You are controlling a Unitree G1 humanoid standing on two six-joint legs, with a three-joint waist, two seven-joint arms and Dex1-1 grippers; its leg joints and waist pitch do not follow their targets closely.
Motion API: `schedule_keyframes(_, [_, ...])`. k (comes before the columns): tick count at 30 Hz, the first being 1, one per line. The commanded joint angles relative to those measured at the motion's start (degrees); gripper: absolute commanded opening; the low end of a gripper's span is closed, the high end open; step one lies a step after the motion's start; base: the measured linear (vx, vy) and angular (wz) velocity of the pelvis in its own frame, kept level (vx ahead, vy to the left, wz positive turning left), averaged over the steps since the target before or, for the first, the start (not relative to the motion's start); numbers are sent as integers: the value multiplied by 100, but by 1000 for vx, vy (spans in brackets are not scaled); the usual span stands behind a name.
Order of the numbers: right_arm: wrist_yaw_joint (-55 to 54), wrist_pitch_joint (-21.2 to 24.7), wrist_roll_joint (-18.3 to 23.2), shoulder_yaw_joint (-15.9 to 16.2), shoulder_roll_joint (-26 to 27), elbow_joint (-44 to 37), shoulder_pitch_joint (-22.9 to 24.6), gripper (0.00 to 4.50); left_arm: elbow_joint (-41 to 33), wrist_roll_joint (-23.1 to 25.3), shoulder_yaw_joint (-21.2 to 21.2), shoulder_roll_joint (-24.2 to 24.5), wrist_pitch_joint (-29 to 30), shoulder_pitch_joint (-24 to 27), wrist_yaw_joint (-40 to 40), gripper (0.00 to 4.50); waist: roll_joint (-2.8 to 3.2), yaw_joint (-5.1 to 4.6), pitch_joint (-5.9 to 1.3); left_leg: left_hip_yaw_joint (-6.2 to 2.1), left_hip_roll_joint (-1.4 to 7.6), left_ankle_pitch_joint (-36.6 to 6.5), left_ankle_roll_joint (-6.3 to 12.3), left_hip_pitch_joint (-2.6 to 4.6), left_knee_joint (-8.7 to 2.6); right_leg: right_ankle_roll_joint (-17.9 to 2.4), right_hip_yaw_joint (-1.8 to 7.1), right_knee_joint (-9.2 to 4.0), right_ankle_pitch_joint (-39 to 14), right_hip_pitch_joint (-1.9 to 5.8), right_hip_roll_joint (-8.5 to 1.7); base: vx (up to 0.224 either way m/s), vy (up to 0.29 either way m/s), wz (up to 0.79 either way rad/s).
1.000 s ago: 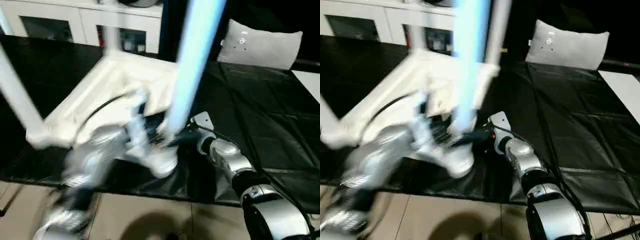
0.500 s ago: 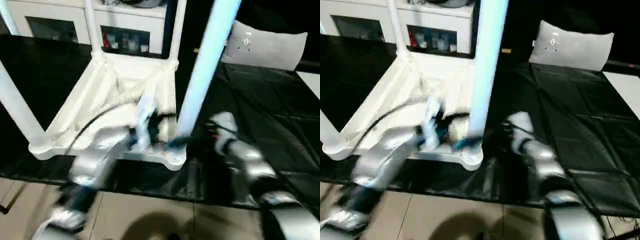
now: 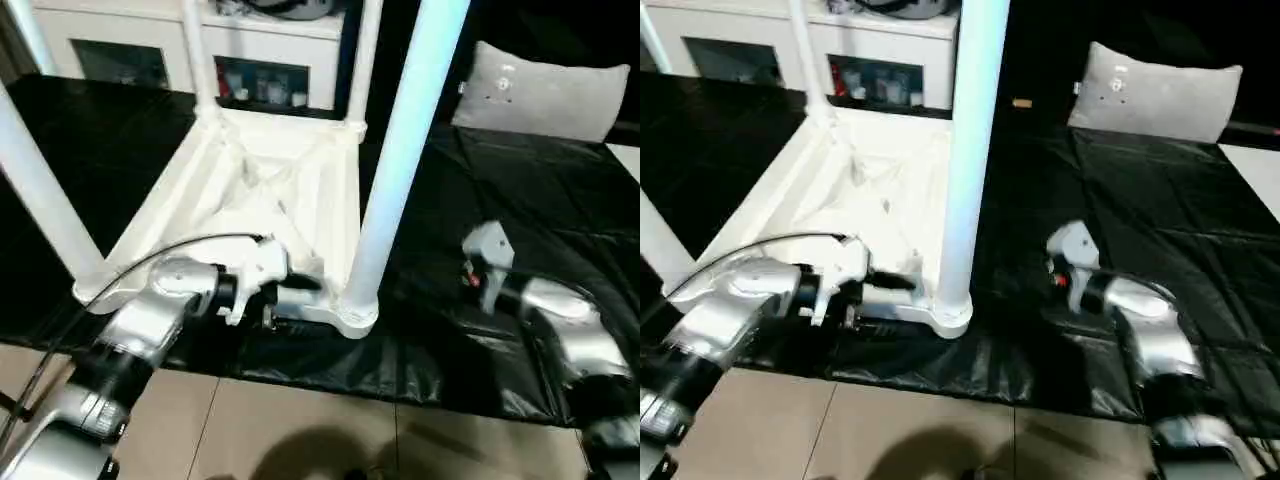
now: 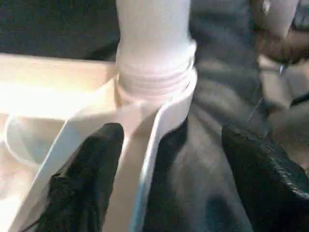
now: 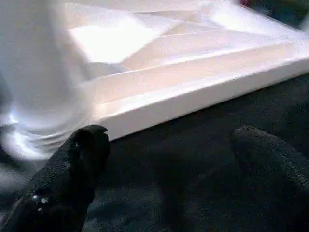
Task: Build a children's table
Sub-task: Rotate table base, then rotate leg to tighten
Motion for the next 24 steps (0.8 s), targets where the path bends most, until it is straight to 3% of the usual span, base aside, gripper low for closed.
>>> schedule_keyframes(1, [368,284,165,78,-192,-461,117,450,334,290,-103,-9,-301,-228,69,330,37,20,-390,89,-65,-1286,406,-53,-400,-803,172,-465,-2027,429,-182,0,0,0])
schedule_keyframes(6, [936,803,442,227,-350,-953,320,450,1169,346,-4,-253,-627,-623,5,302,9,54,-397,95,-88,-1174,452,-69,-379,-796,157,-492,-2109,435,-193,0,0,0])
schedule_keyframes(11, [1073,919,492,285,-402,-1057,376,450,1466,381,-9,-312,-707,-747,-124,264,5,75,-399,93,-78,-1151,431,-74,-376,-841,159,-485,-2058,434,-208,0,0,0])
schedule_keyframes(12, [1111,874,466,290,-381,-896,328,450,1652,448,-17,-329,-811,-820,-163,240,3,78,-394,98,-89,-1183,440,-67,-375,-809,151,-506,-2166,425,-200,0,0,0])
schedule_keyframes(17, [1336,534,318,304,-270,154,-81,450,2161,608,-18,-357,-1108,-1021,-220,211,10,74,-387,96,-91,-1316,385,-54,-363,-807,128,-532,-2474,403,-222,0,0,0])
schedule_keyframes(21, [1510,351,222,382,-153,773,-351,450,2354,635,-1,-373,-1181,-1093,-267,183,-11,91,-389,94,-83,-1232,379,-69,-365,-824,130,-522,-2400,431,-219,0,0,0])
schedule_keyframes(24, [1577,112,93,447,-13,1396,-616,450,2515,695,-19,-387,-1247,-1146,-366,154,7,100,-398,97,-75,-1190,379,-70,-362,-898,128,-493,-2318,423,-225,0,0,0])
